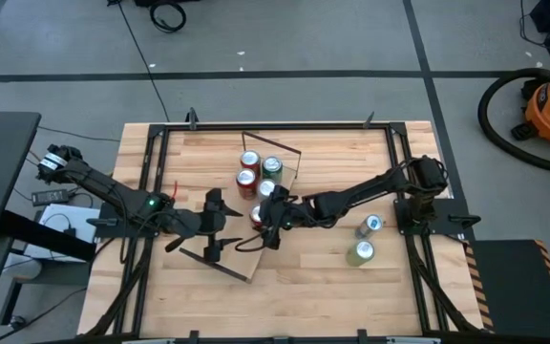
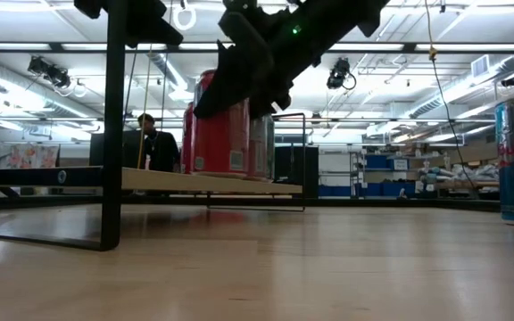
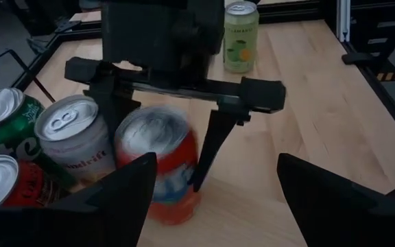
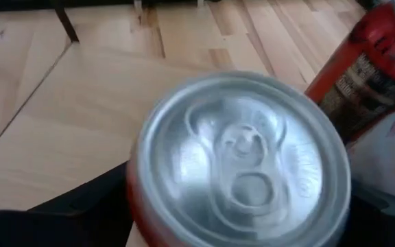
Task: Place canned beverage on shelf
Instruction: Put the orange soda can on the shelf
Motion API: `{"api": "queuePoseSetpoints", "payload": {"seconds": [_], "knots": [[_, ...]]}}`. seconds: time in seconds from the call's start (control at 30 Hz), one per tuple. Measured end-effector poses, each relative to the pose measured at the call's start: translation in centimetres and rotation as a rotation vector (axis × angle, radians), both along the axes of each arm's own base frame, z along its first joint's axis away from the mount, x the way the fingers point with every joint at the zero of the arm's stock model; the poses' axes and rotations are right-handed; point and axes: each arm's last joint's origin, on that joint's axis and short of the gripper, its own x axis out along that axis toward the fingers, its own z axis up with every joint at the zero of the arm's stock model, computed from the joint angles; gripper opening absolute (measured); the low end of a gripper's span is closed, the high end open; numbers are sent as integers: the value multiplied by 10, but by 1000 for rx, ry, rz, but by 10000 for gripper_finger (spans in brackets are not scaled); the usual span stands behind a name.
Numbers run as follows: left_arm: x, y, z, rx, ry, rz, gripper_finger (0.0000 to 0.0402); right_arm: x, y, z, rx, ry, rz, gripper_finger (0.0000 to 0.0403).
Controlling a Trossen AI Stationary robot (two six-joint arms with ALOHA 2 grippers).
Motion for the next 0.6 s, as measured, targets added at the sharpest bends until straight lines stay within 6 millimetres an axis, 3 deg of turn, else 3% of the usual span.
{"api": "queuePoseSetpoints", "payload": {"seconds": [0.3, 0.6], "knots": [[0, 0, 0, 4, 1, -1, 314, -1, 4, -1, -9, 7, 5, 370], [10, 8, -2, -2, 22, 41, 314, -13, 16, 21, -73, -31, -17, 366]]}}
